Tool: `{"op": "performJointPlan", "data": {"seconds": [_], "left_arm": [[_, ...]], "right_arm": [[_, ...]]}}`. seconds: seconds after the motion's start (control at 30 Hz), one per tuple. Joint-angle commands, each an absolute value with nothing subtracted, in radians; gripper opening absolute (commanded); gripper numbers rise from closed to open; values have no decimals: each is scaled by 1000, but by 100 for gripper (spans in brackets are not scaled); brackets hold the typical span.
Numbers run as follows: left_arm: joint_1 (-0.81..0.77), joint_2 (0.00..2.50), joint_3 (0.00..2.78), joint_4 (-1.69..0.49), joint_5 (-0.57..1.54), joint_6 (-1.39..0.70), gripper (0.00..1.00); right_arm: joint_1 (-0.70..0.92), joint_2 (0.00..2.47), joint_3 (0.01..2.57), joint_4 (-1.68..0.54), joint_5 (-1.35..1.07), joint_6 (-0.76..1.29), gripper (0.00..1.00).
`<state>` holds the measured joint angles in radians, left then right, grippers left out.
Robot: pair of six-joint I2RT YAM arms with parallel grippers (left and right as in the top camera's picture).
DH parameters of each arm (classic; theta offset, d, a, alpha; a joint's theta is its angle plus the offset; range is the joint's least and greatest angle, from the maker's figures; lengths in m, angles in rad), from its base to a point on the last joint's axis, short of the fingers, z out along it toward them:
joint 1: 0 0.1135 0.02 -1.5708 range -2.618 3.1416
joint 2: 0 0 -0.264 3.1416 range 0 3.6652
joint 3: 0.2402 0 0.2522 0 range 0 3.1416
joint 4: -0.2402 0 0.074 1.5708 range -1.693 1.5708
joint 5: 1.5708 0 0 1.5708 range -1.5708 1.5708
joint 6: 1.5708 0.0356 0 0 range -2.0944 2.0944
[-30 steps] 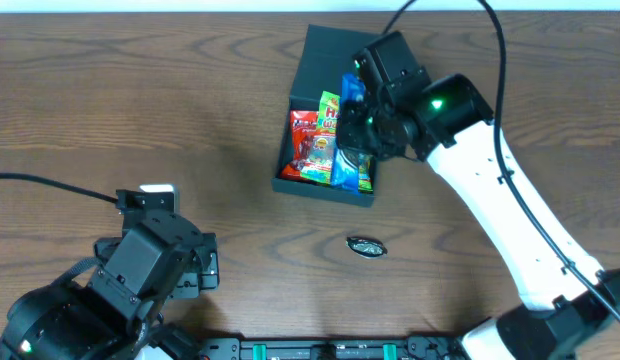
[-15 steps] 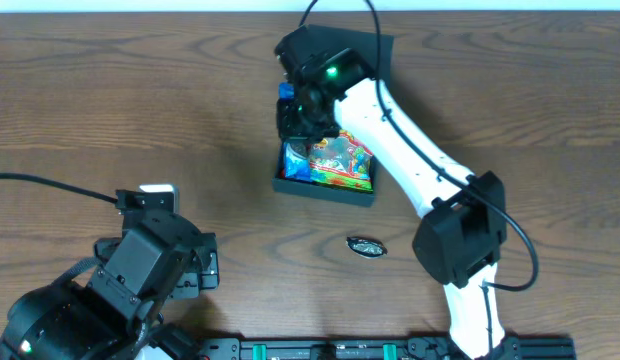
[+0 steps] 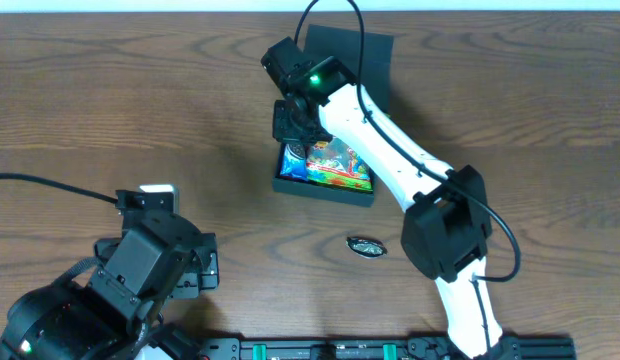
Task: Pack container
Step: 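Carry the Oreo pack into the box's left side and release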
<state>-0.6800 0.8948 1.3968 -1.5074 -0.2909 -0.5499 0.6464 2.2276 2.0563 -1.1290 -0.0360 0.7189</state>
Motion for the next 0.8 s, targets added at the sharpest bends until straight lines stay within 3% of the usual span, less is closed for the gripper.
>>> {"op": "performJointPlan", "data": {"seconds": [0.0, 0.53, 0.57, 0.67, 0.77], "left_arm": [[-681, 896, 1394, -1510, -294, -554, 95], [-681, 896, 1394, -1510, -295, -554, 95], [-681, 896, 1394, -1510, -295, -554, 95], [-681, 896, 1394, -1510, -295, -554, 95], [-681, 896, 1394, -1510, -295, -554, 95]], "right_arm": [[660, 2260, 2082, -1118, -11, 746, 2], [662, 2331, 2082, -1099, -20, 770, 2], [662, 2331, 2082, -1100, -20, 770, 4], [662, 2330, 2082, -1102, -19, 770, 23], [662, 2330, 2082, -1103, -19, 770, 28]]}}
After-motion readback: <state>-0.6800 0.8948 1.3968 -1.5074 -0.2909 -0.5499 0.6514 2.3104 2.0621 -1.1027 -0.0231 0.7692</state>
